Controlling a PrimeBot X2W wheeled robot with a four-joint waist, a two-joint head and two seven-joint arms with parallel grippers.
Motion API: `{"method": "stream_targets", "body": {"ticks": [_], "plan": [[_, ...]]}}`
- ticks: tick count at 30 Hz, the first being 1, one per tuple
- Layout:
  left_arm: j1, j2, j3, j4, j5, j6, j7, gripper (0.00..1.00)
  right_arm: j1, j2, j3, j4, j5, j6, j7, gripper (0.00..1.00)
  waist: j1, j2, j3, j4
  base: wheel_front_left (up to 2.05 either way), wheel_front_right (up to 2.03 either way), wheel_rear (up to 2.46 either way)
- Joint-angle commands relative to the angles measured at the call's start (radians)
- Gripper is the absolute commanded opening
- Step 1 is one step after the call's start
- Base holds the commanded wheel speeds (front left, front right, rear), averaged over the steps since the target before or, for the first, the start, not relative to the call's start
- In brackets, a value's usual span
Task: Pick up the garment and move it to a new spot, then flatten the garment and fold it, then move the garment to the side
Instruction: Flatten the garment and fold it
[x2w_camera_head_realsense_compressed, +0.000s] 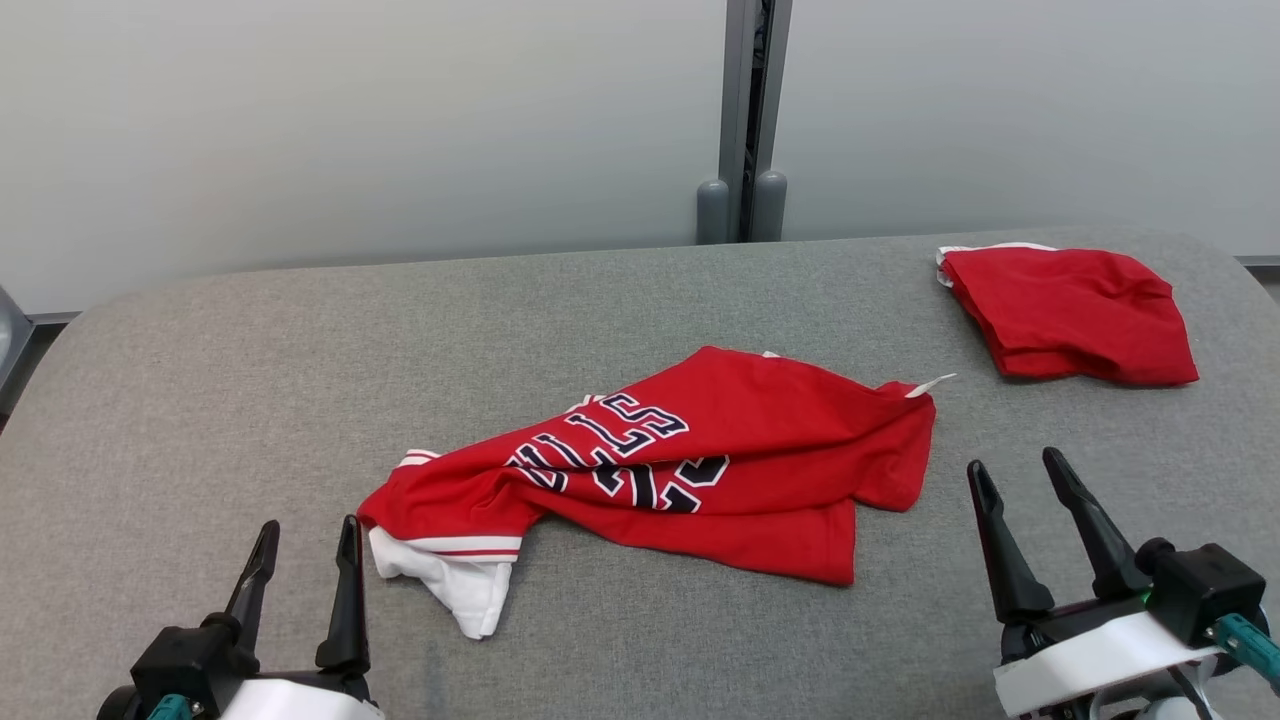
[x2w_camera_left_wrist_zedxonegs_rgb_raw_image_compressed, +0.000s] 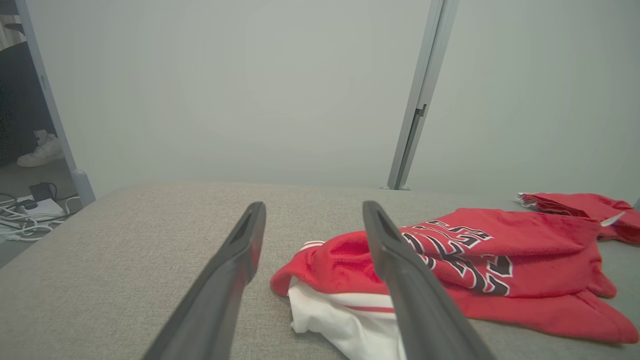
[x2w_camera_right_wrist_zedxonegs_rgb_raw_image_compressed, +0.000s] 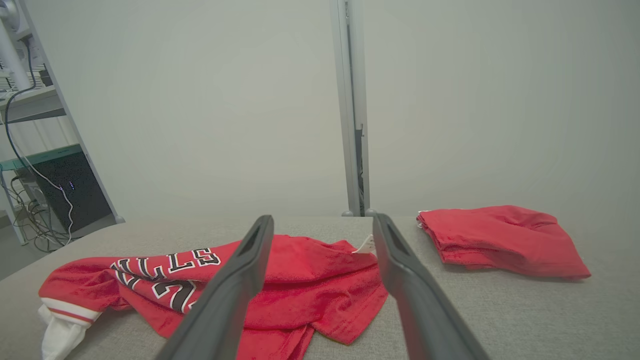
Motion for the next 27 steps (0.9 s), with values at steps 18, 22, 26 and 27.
{"method": "stream_targets", "body": {"ticks": [18, 22, 26, 27], "plan": [[-0.032, -0.052, 0.038, 0.024, 0.054, -0.056, -0.002, 1.00, -0.135, -0.033, 0.243, 0.377, 0.132, 0.000, 0.103, 1.00, 0.0000, 0.0000, 0.025, 0.103, 0.00, 0.00, 0.00], [-0.042, -0.061, 0.045, 0.034, 0.062, -0.065, -0.002, 1.00, -0.175, -0.020, 0.248, 0.493, 0.158, 0.000, 0.133, 1.00, 0.0000, 0.0000, 0.040, 0.137, 0.00, 0.00, 0.00], [-0.047, -0.066, 0.053, 0.036, 0.069, -0.073, -0.002, 1.00, -0.200, -0.011, 0.256, 0.547, 0.173, 0.000, 0.123, 1.00, 0.0000, 0.0000, 0.050, 0.154, 0.00, 0.00, 0.00], [-0.048, -0.067, 0.055, 0.036, 0.071, -0.072, -0.002, 1.00, -0.205, -0.010, 0.258, 0.557, 0.176, 0.000, 0.115, 1.00, 0.0000, 0.0000, 0.051, 0.156, 0.00, 0.00, 0.00]]}}
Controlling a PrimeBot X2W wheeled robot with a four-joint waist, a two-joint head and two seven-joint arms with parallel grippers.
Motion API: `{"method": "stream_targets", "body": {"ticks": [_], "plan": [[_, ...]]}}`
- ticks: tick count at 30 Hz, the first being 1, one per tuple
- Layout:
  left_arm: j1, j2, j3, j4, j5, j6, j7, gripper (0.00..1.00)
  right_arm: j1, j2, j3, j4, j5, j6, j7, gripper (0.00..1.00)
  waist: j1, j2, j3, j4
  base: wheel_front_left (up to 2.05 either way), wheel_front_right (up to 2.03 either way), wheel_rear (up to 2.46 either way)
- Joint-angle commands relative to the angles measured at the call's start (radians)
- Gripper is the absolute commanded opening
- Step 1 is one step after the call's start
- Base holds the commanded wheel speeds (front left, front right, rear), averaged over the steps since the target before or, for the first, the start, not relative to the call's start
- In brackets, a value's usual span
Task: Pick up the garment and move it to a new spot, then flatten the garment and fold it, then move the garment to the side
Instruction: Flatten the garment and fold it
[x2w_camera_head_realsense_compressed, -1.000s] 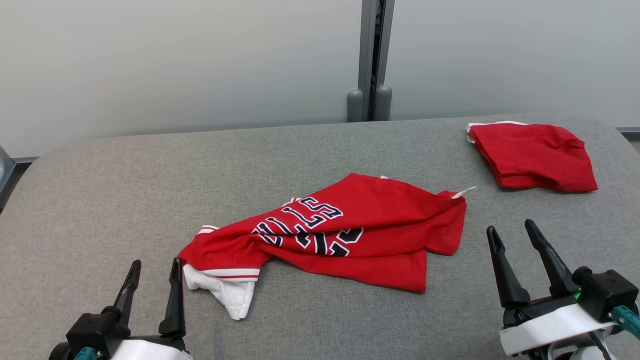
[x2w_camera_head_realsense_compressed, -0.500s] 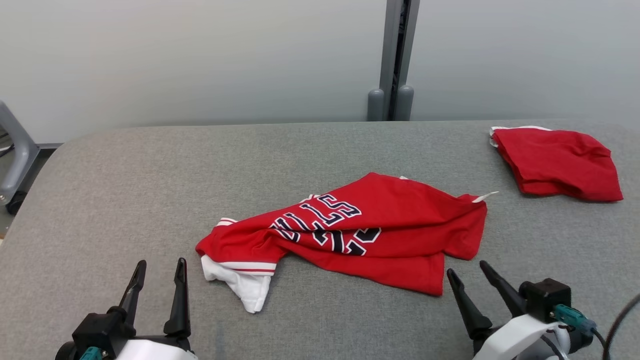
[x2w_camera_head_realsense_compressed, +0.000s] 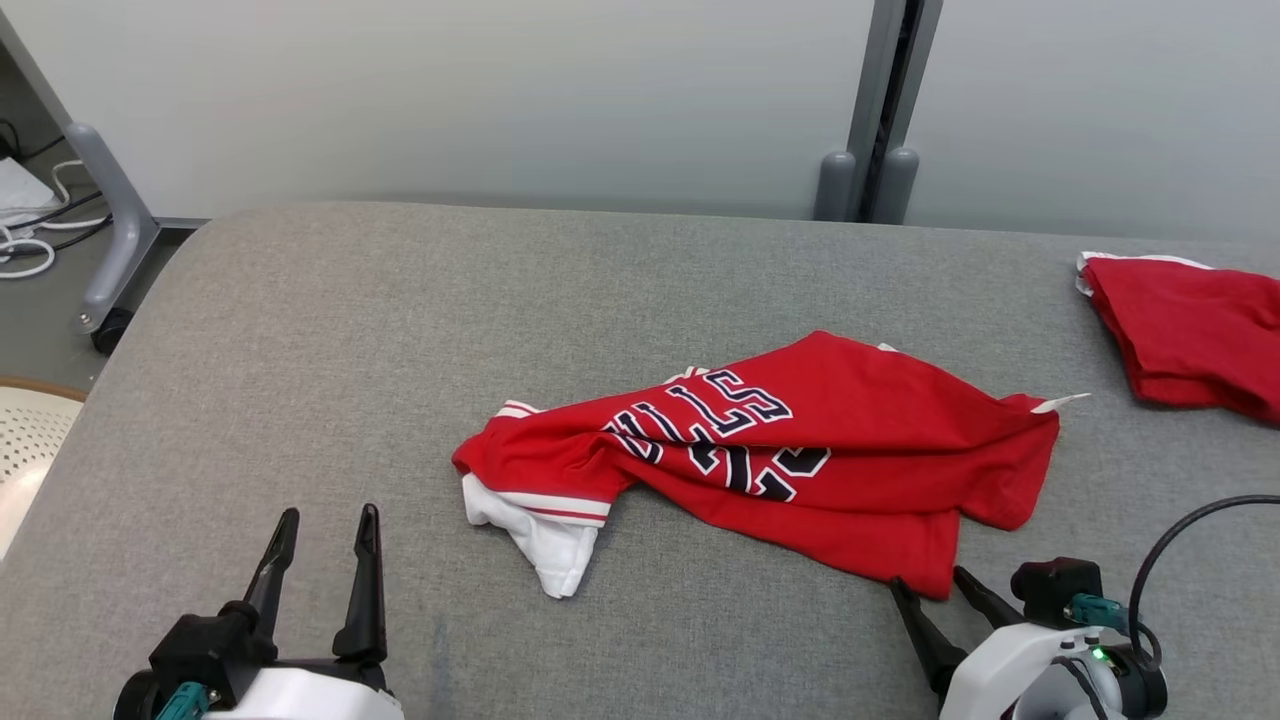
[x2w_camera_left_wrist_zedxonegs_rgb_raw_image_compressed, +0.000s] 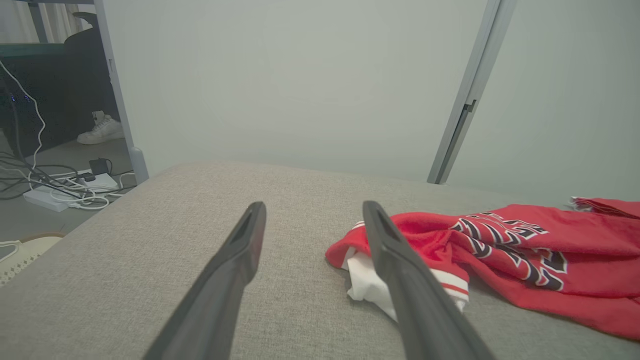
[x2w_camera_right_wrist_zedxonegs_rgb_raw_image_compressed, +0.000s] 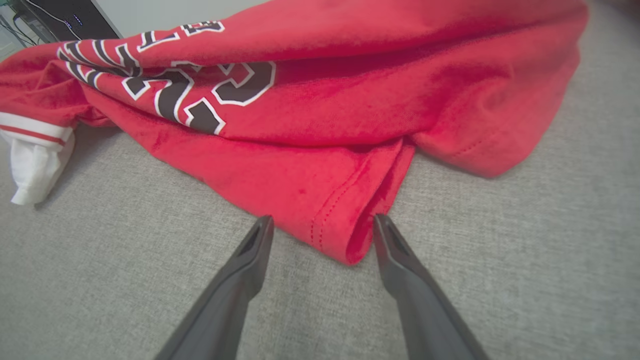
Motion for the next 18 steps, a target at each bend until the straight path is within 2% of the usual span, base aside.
{"method": "stream_targets", "body": {"ticks": [1, 4, 6, 7, 8, 18], "plan": [[-0.023, -0.003, 0.008, 0.002, 0.012, -0.006, -0.002, 1.00, -0.015, 0.000, 0.006, 0.019, 0.010, 0.000, -0.017, 1.00, 0.0000, 0.0000, 0.005, 0.008, 0.00, 0.00, 0.00], [-0.023, -0.004, 0.012, 0.003, 0.014, -0.011, -0.002, 1.00, -0.028, 0.005, 0.013, 0.050, 0.023, 0.000, -0.031, 1.00, 0.0000, 0.0000, 0.006, 0.014, 0.00, 0.00, 0.00], [-0.023, -0.006, 0.015, 0.004, 0.018, -0.013, -0.002, 1.00, -0.036, 0.008, 0.020, 0.066, 0.032, 0.000, -0.037, 0.45, 0.0000, 0.0000, 0.006, 0.016, 0.00, 0.00, 0.00], [-0.023, -0.006, 0.016, 0.005, 0.019, -0.014, -0.002, 1.00, -0.036, 0.009, 0.025, 0.073, 0.037, 0.000, -0.042, 0.29, 0.0000, 0.0000, 0.005, 0.017, 0.00, 0.00, 0.00], [-0.023, -0.006, 0.017, 0.005, 0.020, -0.014, -0.002, 1.00, -0.037, 0.010, 0.032, 0.078, 0.041, 0.000, -0.047, 0.00, 0.0000, 0.0000, 0.004, 0.018, 0.00, 0.00, 0.00], [-0.010, -0.012, 0.030, 0.007, 0.025, -0.020, -0.002, 1.00, -0.057, -0.006, 0.083, 0.084, 0.084, 0.000, -0.086, 0.00, 0.0000, 0.0000, -0.012, 0.003, 0.00, 0.00, 0.00]]}}
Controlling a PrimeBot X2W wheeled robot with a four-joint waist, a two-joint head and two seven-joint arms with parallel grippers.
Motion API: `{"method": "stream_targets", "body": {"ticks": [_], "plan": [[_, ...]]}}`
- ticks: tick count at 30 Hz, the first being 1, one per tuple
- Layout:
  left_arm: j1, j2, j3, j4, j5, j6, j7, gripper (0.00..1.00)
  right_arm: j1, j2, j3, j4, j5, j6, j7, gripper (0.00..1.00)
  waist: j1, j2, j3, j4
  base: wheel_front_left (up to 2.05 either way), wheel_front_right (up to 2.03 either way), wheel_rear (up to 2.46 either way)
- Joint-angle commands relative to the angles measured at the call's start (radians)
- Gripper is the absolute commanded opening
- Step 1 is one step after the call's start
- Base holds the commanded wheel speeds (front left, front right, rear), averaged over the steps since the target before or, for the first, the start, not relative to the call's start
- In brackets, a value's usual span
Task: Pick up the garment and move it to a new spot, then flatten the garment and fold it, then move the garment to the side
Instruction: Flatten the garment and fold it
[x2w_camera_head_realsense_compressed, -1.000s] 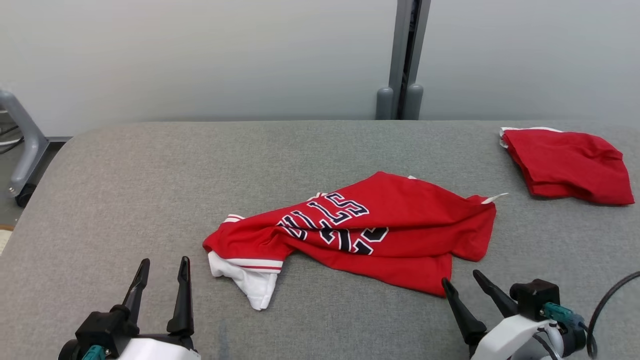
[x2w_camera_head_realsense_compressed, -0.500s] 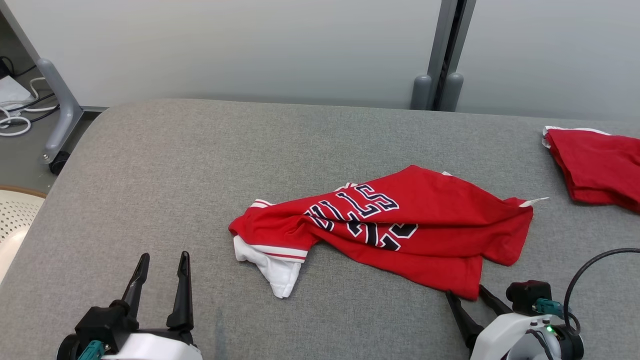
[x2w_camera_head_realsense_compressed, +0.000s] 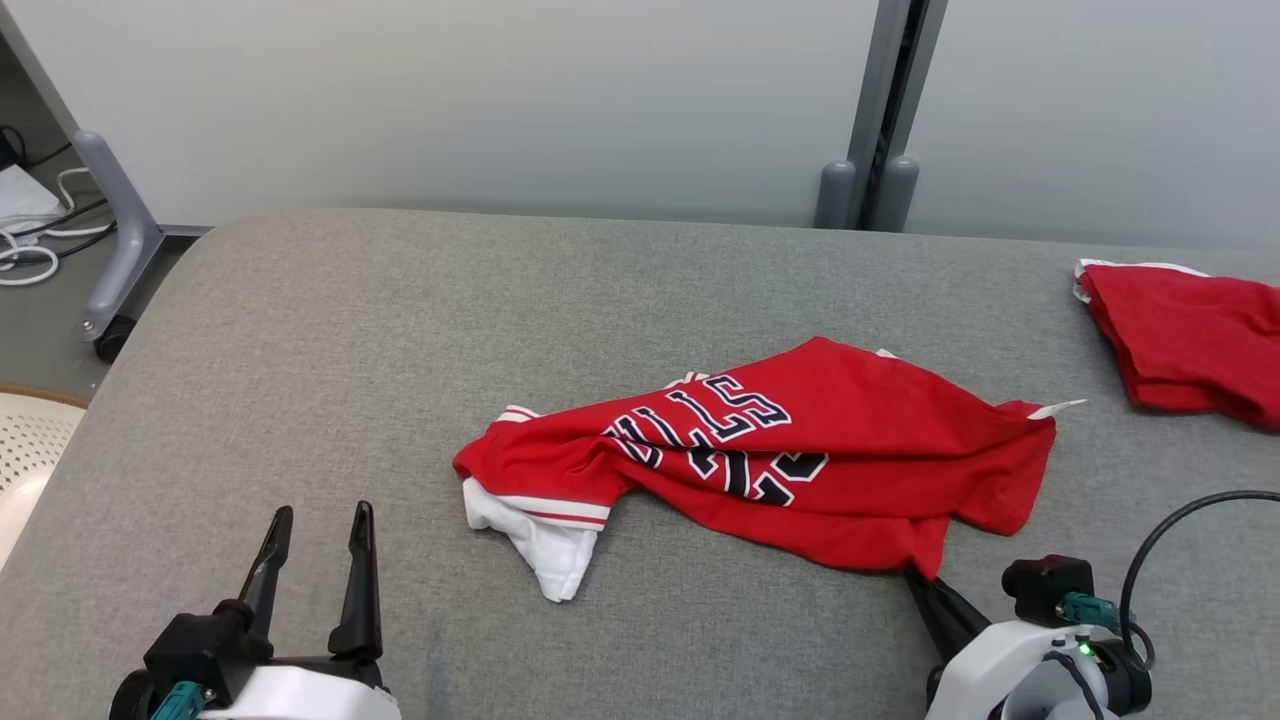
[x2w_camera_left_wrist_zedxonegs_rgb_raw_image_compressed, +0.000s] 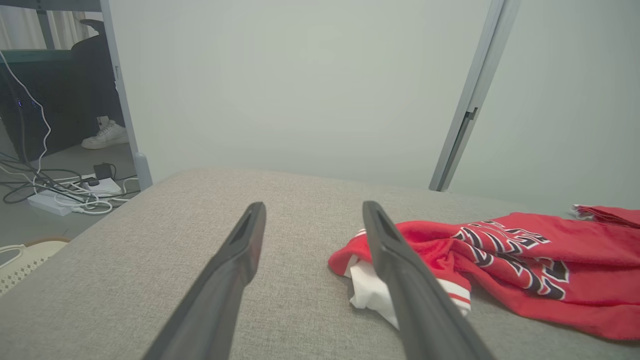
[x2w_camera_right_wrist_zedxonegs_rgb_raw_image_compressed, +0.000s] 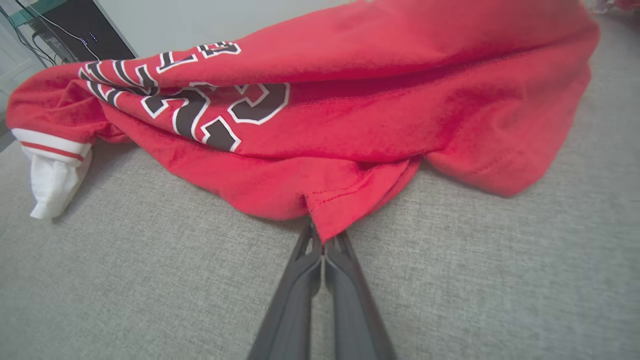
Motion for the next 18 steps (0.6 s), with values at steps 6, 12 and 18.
{"method": "stream_targets", "body": {"ticks": [6, 12, 18], "plan": [[0.006, -0.001, 0.010, 0.003, 0.007, -0.006, -0.002, 1.00, 0.020, -0.075, 0.070, -0.107, 0.075, 0.000, 0.032, 0.00, 0.0000, -0.0001, -0.021, -0.043, 0.00, 0.00, 0.00], [0.017, -0.002, 0.017, 0.004, 0.007, -0.007, -0.002, 1.00, 0.070, -0.207, 0.116, -0.280, 0.172, 0.000, 0.125, 0.00, 0.0000, -0.0001, -0.032, -0.092, 0.00, 0.00, 0.00], [0.020, -0.004, 0.021, 0.005, 0.009, -0.011, -0.002, 1.00, 0.146, -0.317, 0.086, -0.440, 0.248, 0.000, 0.212, 0.00, 0.0000, -0.0001, -0.033, -0.134, 0.00, 0.00, 0.00]]}}
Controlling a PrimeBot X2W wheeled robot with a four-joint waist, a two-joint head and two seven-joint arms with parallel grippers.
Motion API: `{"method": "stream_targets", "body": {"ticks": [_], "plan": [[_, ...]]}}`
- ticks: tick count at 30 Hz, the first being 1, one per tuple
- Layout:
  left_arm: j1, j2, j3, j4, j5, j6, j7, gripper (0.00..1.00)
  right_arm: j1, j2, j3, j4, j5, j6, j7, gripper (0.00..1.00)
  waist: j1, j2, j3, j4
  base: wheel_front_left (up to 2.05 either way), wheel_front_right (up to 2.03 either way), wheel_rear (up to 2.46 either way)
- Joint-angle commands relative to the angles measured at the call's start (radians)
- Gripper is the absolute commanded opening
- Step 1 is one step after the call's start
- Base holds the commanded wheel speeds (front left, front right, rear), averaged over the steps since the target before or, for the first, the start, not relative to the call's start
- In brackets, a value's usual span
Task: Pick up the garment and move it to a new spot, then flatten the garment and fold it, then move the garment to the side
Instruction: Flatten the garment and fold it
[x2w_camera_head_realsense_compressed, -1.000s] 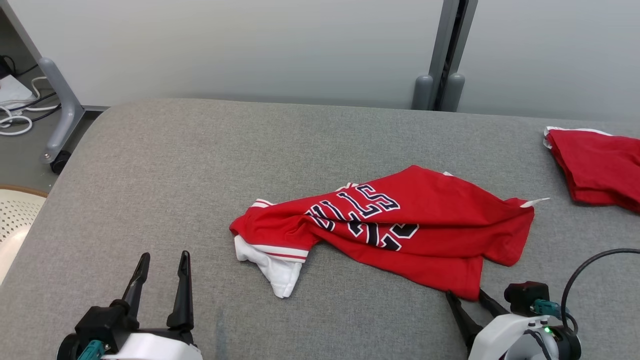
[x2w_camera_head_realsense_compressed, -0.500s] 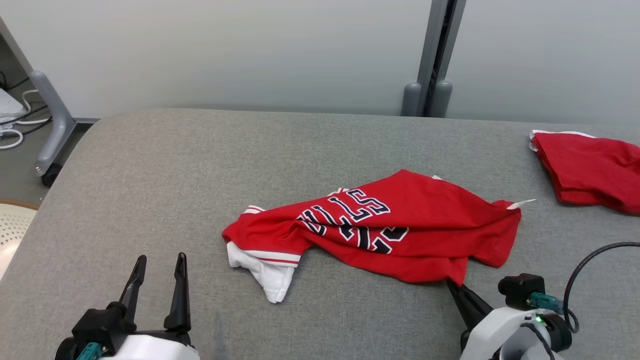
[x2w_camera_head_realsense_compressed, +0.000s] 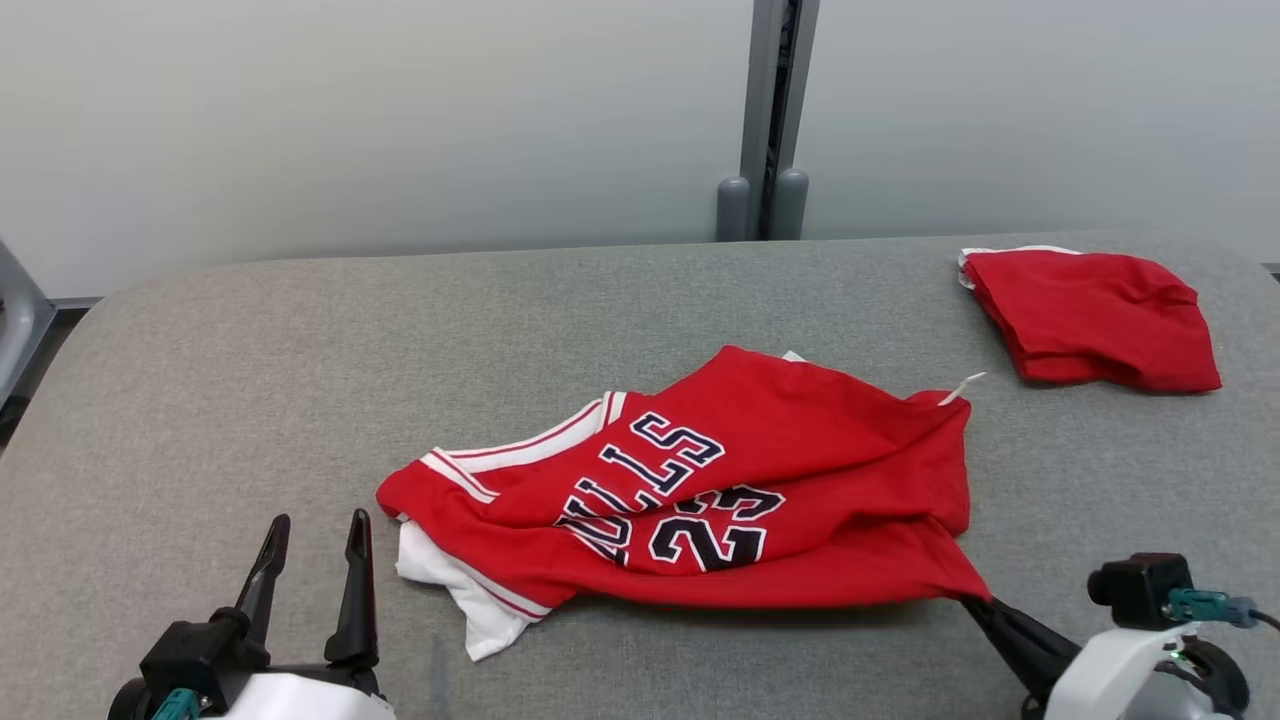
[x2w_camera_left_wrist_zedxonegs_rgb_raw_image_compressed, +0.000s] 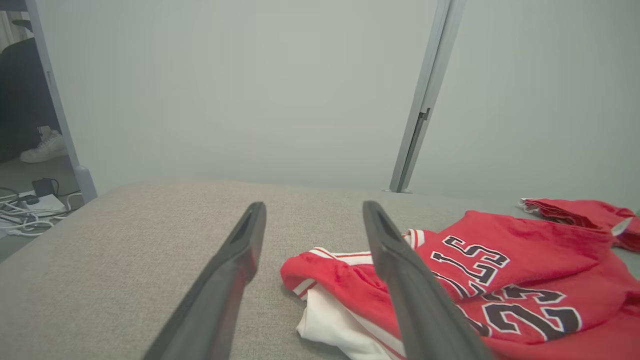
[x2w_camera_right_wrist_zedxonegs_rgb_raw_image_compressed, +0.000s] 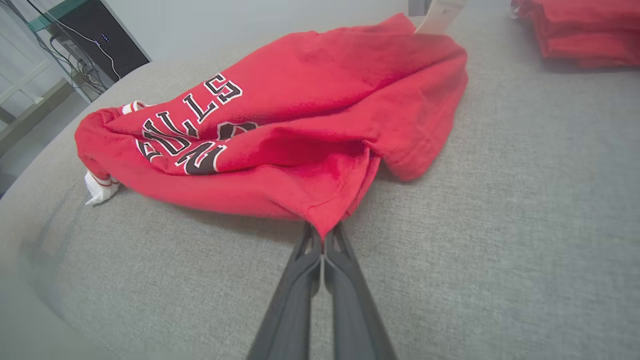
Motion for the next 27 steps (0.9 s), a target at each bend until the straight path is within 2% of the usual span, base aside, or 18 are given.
{"method": "stream_targets", "body": {"ticks": [1, 7, 13, 19, 24, 25, 26, 27], "plan": [[0.008, 0.004, 0.006, -0.001, 0.003, -0.003, -0.002, 1.00, 0.024, -0.034, -0.018, -0.025, 0.008, 0.000, 0.023, 0.00, 0.0000, 0.0000, 0.001, -0.012, 0.00, 0.00, 0.00], [0.005, 0.003, 0.008, 0.003, 0.006, -0.007, -0.002, 1.00, 0.115, -0.091, -0.081, -0.102, 0.037, 0.000, 0.148, 0.00, 0.0000, 0.0000, 0.003, -0.029, 0.00, 0.00, 0.00], [0.001, 0.003, 0.008, 0.010, 0.008, -0.009, -0.002, 1.00, 0.184, -0.103, -0.150, -0.128, 0.018, 0.000, 0.252, 0.00, 0.0000, 0.0000, 0.003, -0.030, 0.00, 0.00, 0.00], [-0.002, 0.002, 0.006, 0.019, 0.007, -0.010, -0.002, 1.00, 0.224, -0.062, -0.213, -0.117, -0.040, 0.000, 0.351, 0.00, 0.0000, 0.0000, 0.002, -0.024, 0.00, 0.00, 0.00], [-0.004, 0.001, 0.009, 0.019, 0.004, -0.009, -0.002, 1.00, 0.236, -0.025, -0.260, -0.137, -0.082, 0.000, 0.376, 0.00, 0.0000, 0.0000, 0.009, -0.020, 0.00, 0.00, 0.00], [-0.005, 0.001, 0.010, 0.019, 0.003, -0.008, -0.002, 1.00, 0.238, -0.017, -0.277, -0.140, -0.091, 0.000, 0.378, 0.35, 0.0000, 0.0000, 0.010, -0.020, 0.00, 0.00, 0.00], [-0.006, 0.001, 0.010, 0.020, 0.003, -0.007, -0.002, 1.00, 0.241, -0.008, -0.294, -0.141, -0.098, 0.000, 0.387, 0.93, 0.0000, 0.0000, 0.011, -0.019, 0.00, 0.00, 0.00], [-0.007, 0.001, 0.010, 0.019, 0.003, -0.007, -0.002, 1.00, 0.246, 0.000, -0.304, -0.147, -0.107, 0.000, 0.396, 1.00, 0.0000, 0.0000, 0.012, -0.019, 0.00, 0.00, 0.00]]}}
